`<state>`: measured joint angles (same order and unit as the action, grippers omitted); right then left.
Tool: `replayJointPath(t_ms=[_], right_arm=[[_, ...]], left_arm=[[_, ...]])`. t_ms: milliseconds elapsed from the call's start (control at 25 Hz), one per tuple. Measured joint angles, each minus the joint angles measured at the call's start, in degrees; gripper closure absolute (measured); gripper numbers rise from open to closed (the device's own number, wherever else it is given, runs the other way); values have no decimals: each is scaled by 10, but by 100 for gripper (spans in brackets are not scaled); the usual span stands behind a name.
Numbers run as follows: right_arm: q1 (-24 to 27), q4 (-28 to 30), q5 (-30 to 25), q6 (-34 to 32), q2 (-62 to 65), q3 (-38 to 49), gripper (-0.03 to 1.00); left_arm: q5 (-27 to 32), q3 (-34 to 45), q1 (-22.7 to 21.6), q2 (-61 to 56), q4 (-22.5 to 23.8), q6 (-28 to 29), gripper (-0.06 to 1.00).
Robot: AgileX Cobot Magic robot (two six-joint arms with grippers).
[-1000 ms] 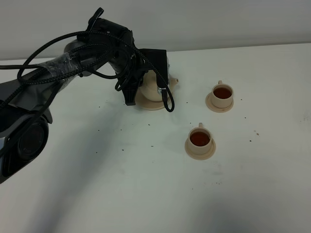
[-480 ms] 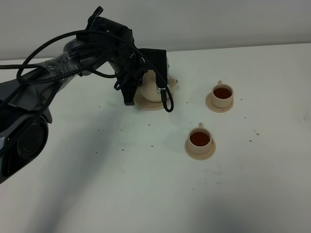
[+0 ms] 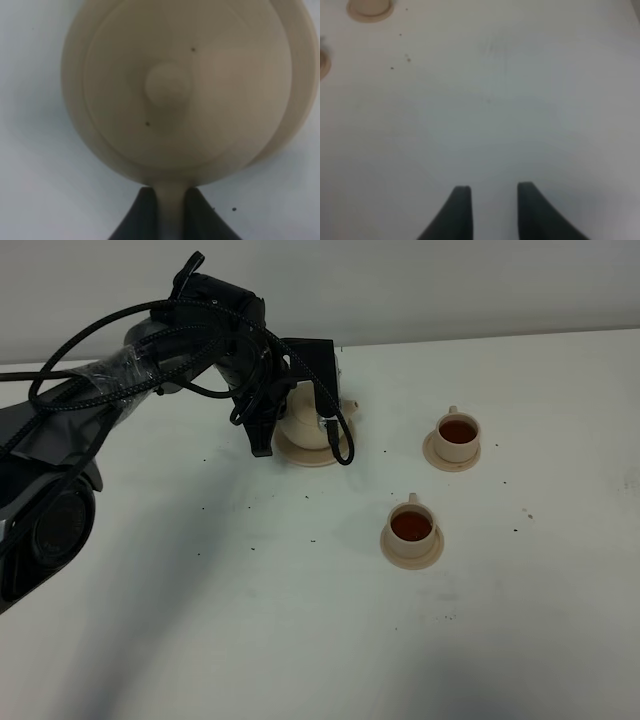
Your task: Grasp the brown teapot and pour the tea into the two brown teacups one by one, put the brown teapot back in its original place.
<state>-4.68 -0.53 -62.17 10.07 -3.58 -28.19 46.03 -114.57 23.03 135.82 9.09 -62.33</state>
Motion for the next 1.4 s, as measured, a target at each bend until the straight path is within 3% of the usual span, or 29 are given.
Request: replayJointPath(t_ms=[720,840,1080,1400], right_arm=[[0,0,0,0,0,0,73],[0,0,0,0,0,0,73],[0,0,0,0,0,0,73],[0,0,0,0,0,0,73]], left_arm=[[-12,-1,-2,11,-1,2,82],[-17,-1,-2,11,-9,2,79],[-25,-1,-2,11,-12,2,62],[-25,-1,-2,11,-23,2,60]])
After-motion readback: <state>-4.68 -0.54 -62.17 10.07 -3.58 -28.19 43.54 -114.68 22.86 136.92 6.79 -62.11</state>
